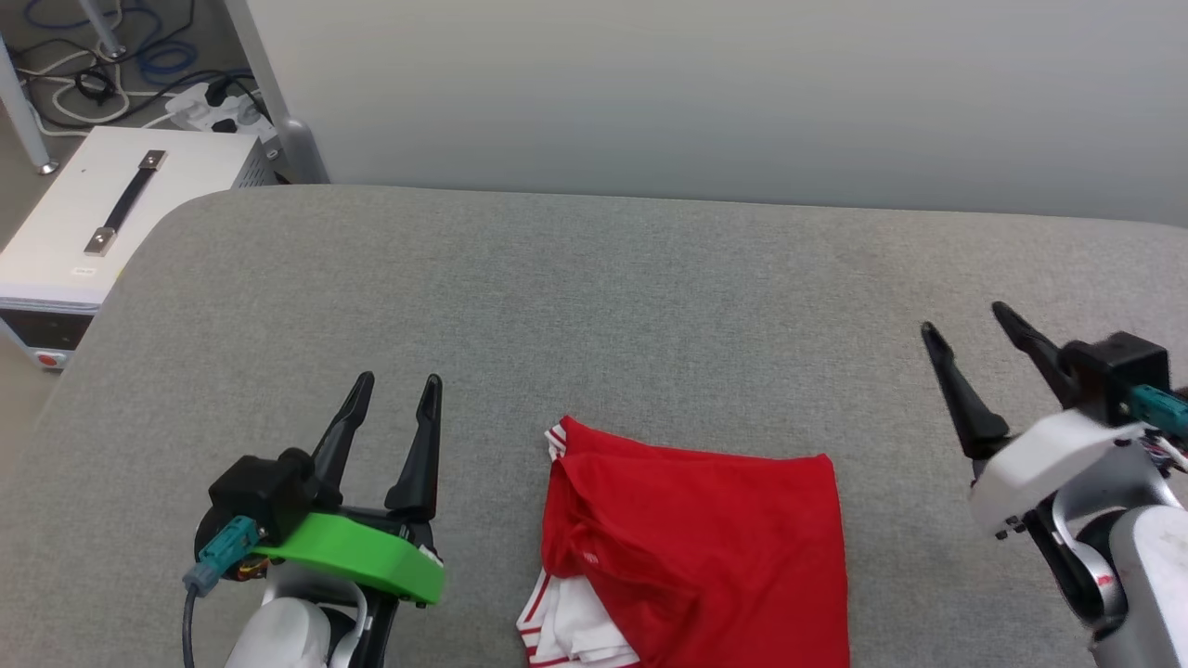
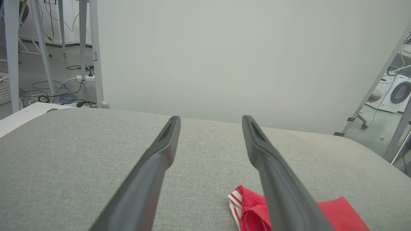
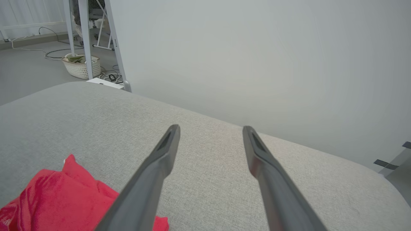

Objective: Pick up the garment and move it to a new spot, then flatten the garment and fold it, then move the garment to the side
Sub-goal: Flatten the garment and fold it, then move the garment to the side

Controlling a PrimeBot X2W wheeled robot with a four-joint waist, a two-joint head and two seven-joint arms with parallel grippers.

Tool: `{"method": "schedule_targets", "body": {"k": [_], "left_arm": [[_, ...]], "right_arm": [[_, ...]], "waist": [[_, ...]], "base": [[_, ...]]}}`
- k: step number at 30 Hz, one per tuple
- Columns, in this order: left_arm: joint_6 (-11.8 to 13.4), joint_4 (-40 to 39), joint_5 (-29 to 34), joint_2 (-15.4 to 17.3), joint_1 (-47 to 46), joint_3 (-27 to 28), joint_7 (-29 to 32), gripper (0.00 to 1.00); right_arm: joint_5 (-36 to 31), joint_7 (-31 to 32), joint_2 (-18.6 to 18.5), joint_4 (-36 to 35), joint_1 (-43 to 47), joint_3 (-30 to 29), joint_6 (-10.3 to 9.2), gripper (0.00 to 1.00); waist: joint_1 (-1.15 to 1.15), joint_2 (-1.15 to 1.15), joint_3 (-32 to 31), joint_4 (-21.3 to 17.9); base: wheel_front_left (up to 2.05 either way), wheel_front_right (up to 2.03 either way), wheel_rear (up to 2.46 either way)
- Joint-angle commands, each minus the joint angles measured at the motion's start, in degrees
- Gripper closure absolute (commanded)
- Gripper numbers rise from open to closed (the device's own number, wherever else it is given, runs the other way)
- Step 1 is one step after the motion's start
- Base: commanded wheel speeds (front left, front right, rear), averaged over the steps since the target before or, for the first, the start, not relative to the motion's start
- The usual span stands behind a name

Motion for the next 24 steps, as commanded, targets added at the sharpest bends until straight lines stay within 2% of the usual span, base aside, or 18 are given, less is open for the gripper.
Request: {"method": "schedule_targets", "body": {"k": [1, 5, 10, 15, 24], "left_arm": [[-0.17, -0.47, 0.51, -0.63, 0.58, 0.35, -0.33, 0.00], [-0.17, -1.83, 1.61, -1.04, 1.25, 0.51, -0.33, 0.00], [-0.17, -3.05, 1.55, -1.77, 3.25, 0.24, -0.33, 0.00], [-0.17, -4.28, 4.44, -2.46, 5.58, 1.58, -0.33, 0.00], [-0.17, -4.87, 7.26, -3.28, 7.66, 2.44, -0.33, 0.00]], "right_arm": [[-0.92, -2.29, 0.11, -0.76, 2.30, -1.64, -0.02, 0.00], [-1.86, -8.24, 2.29, -2.50, 7.23, -6.76, -0.02, 0.00], [-3.02, -13.87, 7.87, -5.24, 13.31, -12.45, -0.02, 0.00], [-4.44, -16.44, 11.98, -6.41, 17.45, -14.43, -0.02, 0.00], [-5.56, -17.41, 13.97, -4.98, 19.54, -14.33, -0.02, 0.00]], "waist": [[0.00, 0.00, 0.23, -0.88], [0.00, 0.00, 0.58, -1.66], [0.00, 0.00, 0.61, -2.35], [0.00, 0.00, 0.35, -2.75], [0.00, 0.00, -0.50, -2.97]], "base": [[0.00, 0.00, 0.00], [0.00, 0.00, 0.00], [0.00, 0.00, 0.00], [0.00, 0.00, 0.00], [0.00, 0.00, 0.00]]}}
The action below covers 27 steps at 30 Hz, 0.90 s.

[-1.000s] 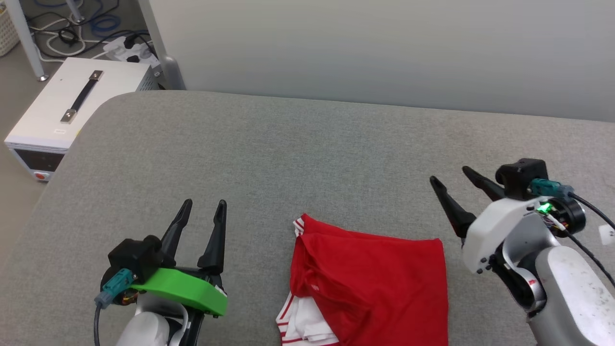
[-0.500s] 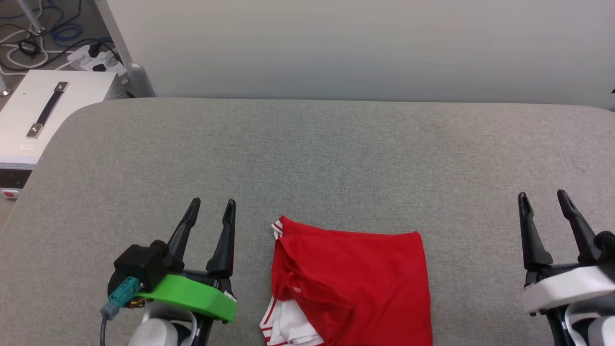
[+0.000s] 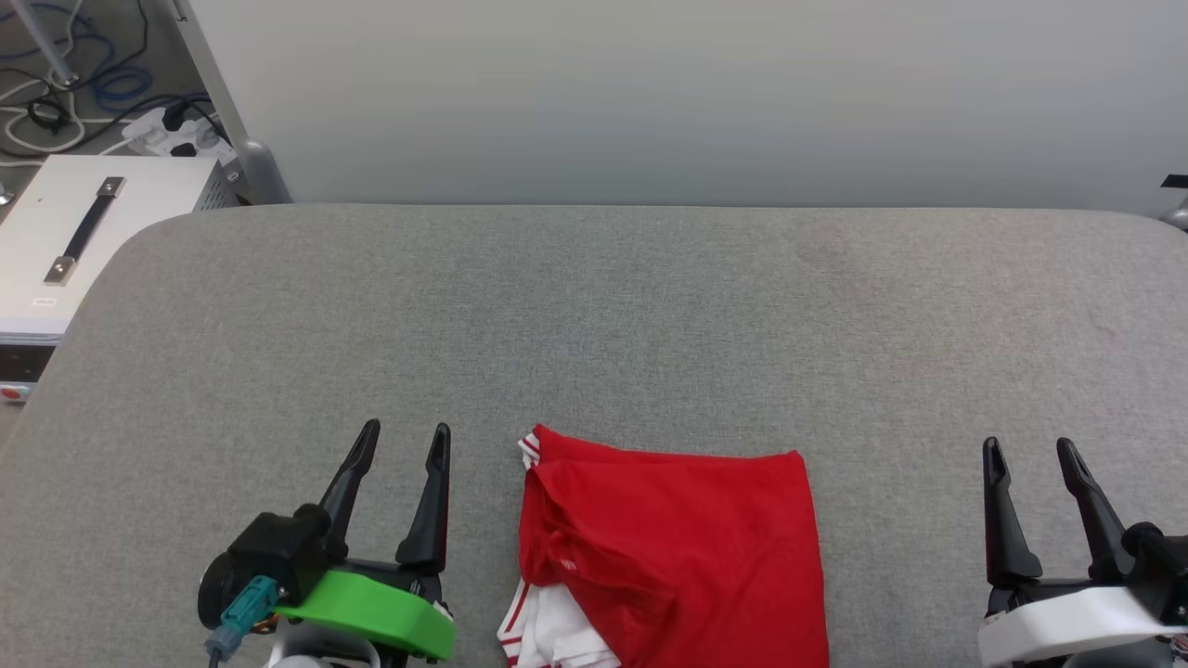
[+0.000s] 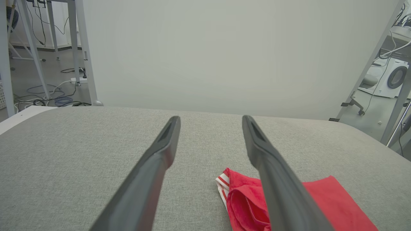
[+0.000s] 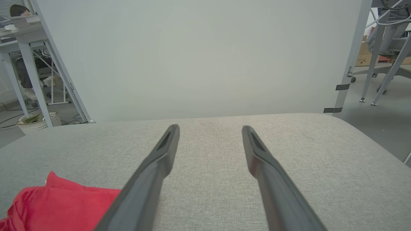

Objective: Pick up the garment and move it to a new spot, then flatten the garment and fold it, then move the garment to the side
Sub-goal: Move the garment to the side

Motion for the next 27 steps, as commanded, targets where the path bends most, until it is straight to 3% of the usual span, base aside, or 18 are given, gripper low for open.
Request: {"method": "schedule_targets", "body": {"k": [1, 9, 13, 17, 21, 24, 27], "left_arm": [[-0.17, -0.17, 0.35, -0.31, 0.75, 0.12, -0.33, 0.00], [-0.17, -0.44, 0.38, -0.43, 0.12, 0.15, -0.33, 0.00], [-0.17, -0.47, 0.33, -0.30, -0.33, -0.13, -0.33, 0.00], [-0.17, -0.51, 0.16, -0.08, -0.93, -0.37, -0.33, 0.00], [-0.17, -0.37, 0.03, -0.01, -1.69, -0.64, -0.33, 0.00], [-0.17, -0.21, -0.11, -0.13, -2.95, -1.44, -0.33, 0.00], [-0.17, 0.01, -0.22, -0.20, -4.19, -2.28, -0.33, 0.00]], "right_arm": [[-0.39, -0.29, 0.24, 0.29, 0.35, 0.19, -0.02, 0.00], [-0.01, 1.01, -0.07, 0.68, 0.08, 1.12, -0.02, 0.00], [1.07, 4.96, -0.91, -0.08, -0.07, 2.52, -0.02, 0.00], [3.93, 16.53, -3.49, -1.94, -0.66, 6.22, -0.02, 0.00], [8.89, 32.91, -5.40, -4.83, -1.87, 9.91, -0.02, 0.00], [12.81, 48.50, -4.48, -6.94, -3.43, 10.35, -0.02, 0.00], [12.81, 56.42, -3.10, -7.53, -5.34, 9.77, -0.02, 0.00]], "waist": [[0.00, 0.00, -0.07, 0.04], [0.00, 0.00, 0.24, 0.31], [0.00, 0.00, 0.89, 0.54], [0.00, 0.00, 1.99, 0.87], [0.00, 0.00, 3.69, 1.21], [0.00, 0.00, 5.64, 2.03], [0.00, 0.00, 7.18, 3.16]], "base": [[0.00, 0.00, 0.00], [0.00, 0.00, 0.00], [0.00, 0.00, 0.00], [0.00, 0.00, 0.00], [0.00, 0.00, 0.00], [0.00, 0.00, 0.00], [0.00, 0.00, 0.00]]}}
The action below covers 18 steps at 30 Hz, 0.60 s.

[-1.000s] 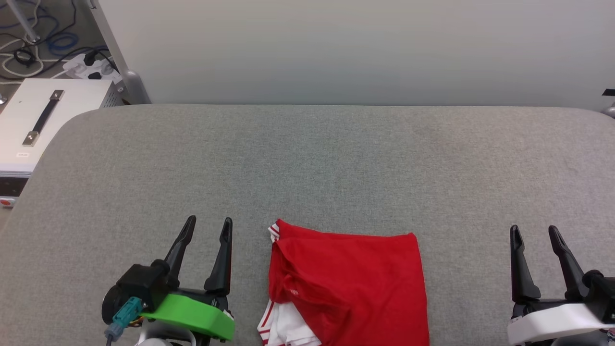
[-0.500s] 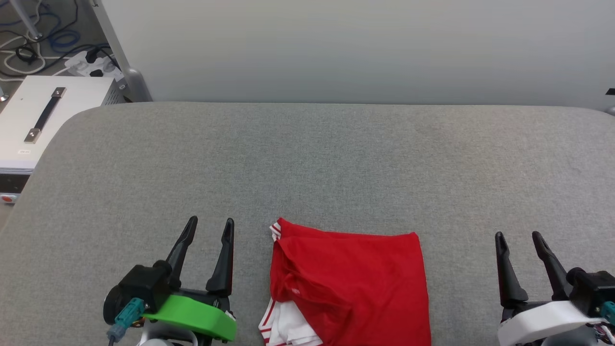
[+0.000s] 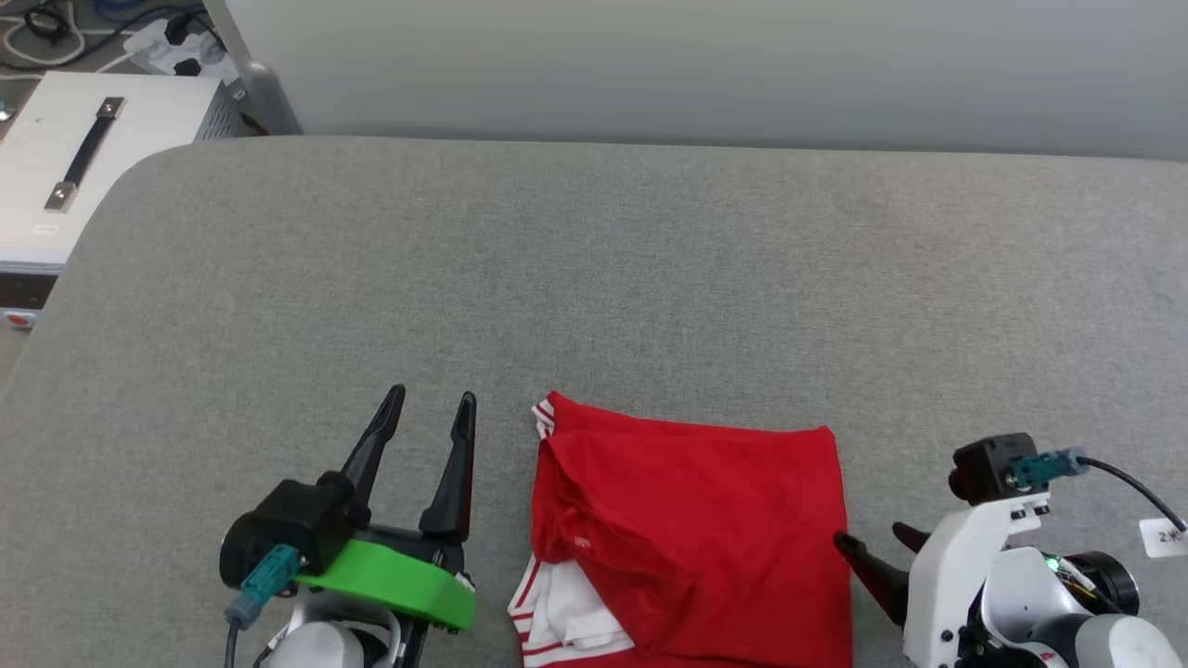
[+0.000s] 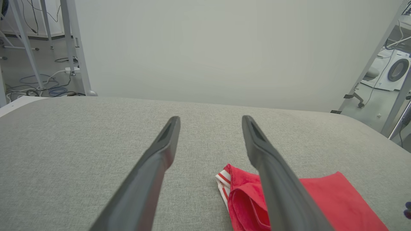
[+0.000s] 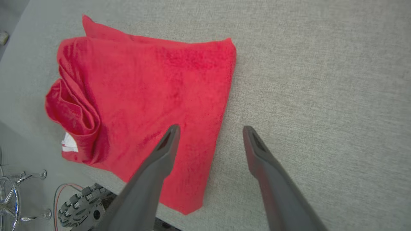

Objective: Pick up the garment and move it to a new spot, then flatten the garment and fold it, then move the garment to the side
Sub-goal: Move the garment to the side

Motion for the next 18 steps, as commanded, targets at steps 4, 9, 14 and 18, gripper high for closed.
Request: {"method": "schedule_targets", "body": {"k": [4, 9, 14, 18], "left_arm": [[-0.18, 0.32, -0.41, -0.12, -2.12, -0.75, -0.33, 0.00], [-0.18, 0.32, -0.14, 0.03, -3.20, -1.63, -0.33, 0.00], [-0.18, 0.14, -0.22, -0.26, -4.28, -1.70, -0.33, 0.00], [-0.18, 0.15, -0.21, -0.40, -4.60, -1.78, -0.33, 0.00]], "right_arm": [[-2.30, 6.32, 1.32, 0.70, -2.71, -0.52, -0.02, 0.00], [-5.06, 9.64, 3.72, 3.74, -4.70, -1.44, -0.02, 0.00], [-5.63, 10.37, 5.14, 7.00, -5.83, -1.41, -0.02, 0.00], [-5.91, 10.32, 5.43, 9.38, -5.78, -0.36, -0.02, 0.00]], "waist": [[0.00, 0.00, 2.96, 2.66], [0.00, 0.00, 4.73, 4.30], [0.00, 0.00, 6.37, 5.80], [0.00, 0.00, 6.97, 6.32]], "base": [[0.00, 0.00, 0.00], [0.00, 0.00, 0.00], [0.00, 0.00, 0.00], [0.00, 0.00, 0.00]]}}
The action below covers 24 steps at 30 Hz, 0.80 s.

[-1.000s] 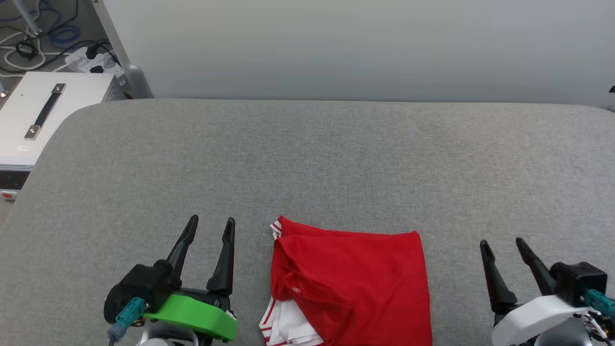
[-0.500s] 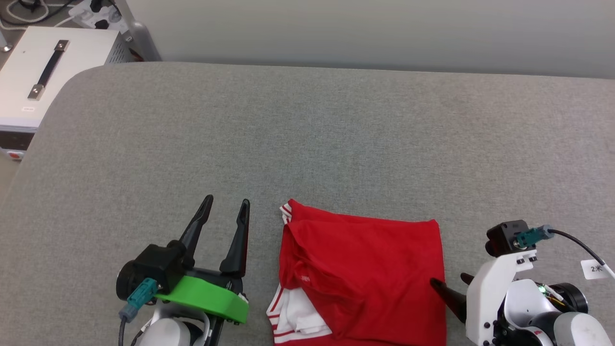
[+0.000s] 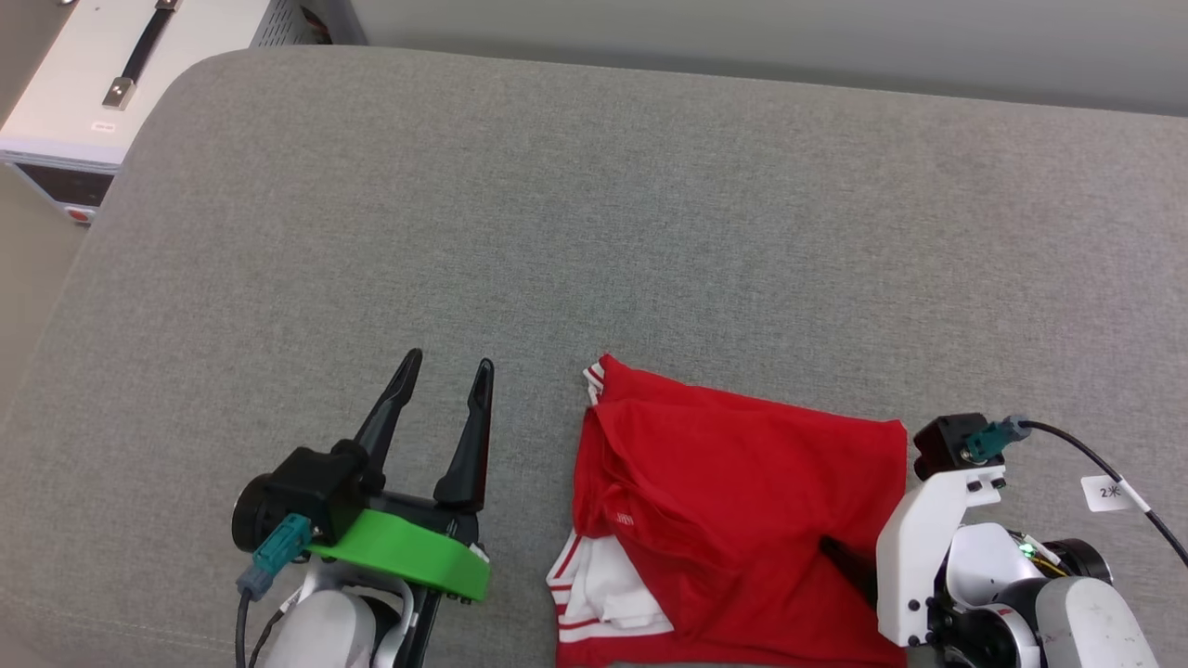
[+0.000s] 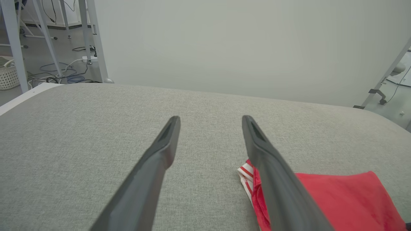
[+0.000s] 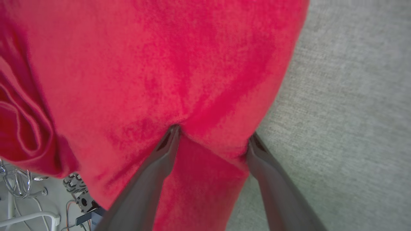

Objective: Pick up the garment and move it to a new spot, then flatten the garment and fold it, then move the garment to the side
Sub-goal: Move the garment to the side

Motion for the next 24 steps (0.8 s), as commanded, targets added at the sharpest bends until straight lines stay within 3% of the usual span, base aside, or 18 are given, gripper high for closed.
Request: {"method": "schedule_targets", "body": {"k": [1, 2, 4, 5, 14, 19, 24], "left_arm": [[-0.18, -0.10, -0.18, -0.36, -0.95, -0.04, -0.33, 0.00], [-0.18, -0.06, -0.15, -0.42, -1.01, -0.09, -0.33, 0.00], [-0.18, 0.06, -0.16, -0.49, -1.10, -0.17, -0.33, 0.00], [-0.18, 0.13, -0.17, -0.51, -1.14, -0.21, -0.33, 0.00], [-0.18, 0.65, -0.39, -0.23, -0.88, -0.13, -0.33, 0.00], [-0.18, 0.71, -0.64, 0.17, -0.04, -0.49, -0.33, 0.00], [-0.18, 0.20, -0.52, 0.55, 0.52, -1.66, -0.33, 0.00]], "right_arm": [[-0.13, 0.21, 0.46, 1.79, 0.10, 1.06, -0.02, 0.00], [0.04, 0.31, 0.50, 2.48, 0.29, 1.45, -0.02, 0.00], [-0.01, -0.04, 0.47, 3.32, 0.40, 2.25, -0.02, 0.76], [0.00, -0.39, 0.36, 3.59, 0.38, 2.61, -0.02, 1.00], [0.48, -9.23, -4.79, 2.67, -1.96, 7.09, -0.02, 1.00], [-1.54, -13.27, -10.79, 0.04, -2.85, 10.87, -0.02, 1.00], [-2.60, -14.22, -19.84, -3.63, -4.04, 14.95, -0.02, 1.00]], "waist": [[0.00, 0.00, 0.56, 0.59], [0.00, 0.00, 0.64, 0.69], [0.00, 0.00, 0.71, 0.78], [0.00, 0.00, 0.69, 0.78], [0.00, 0.00, -1.30, -0.85], [0.00, 0.00, -3.40, -3.29], [0.00, 0.00, -4.52, -7.17]], "base": [[0.00, 0.00, 0.00], [0.00, 0.00, 0.00], [0.00, 0.00, 0.00], [0.00, 0.00, 0.00], [0.00, 0.00, 0.00], [0.00, 0.00, 0.00], [0.00, 0.00, 0.00]]}}
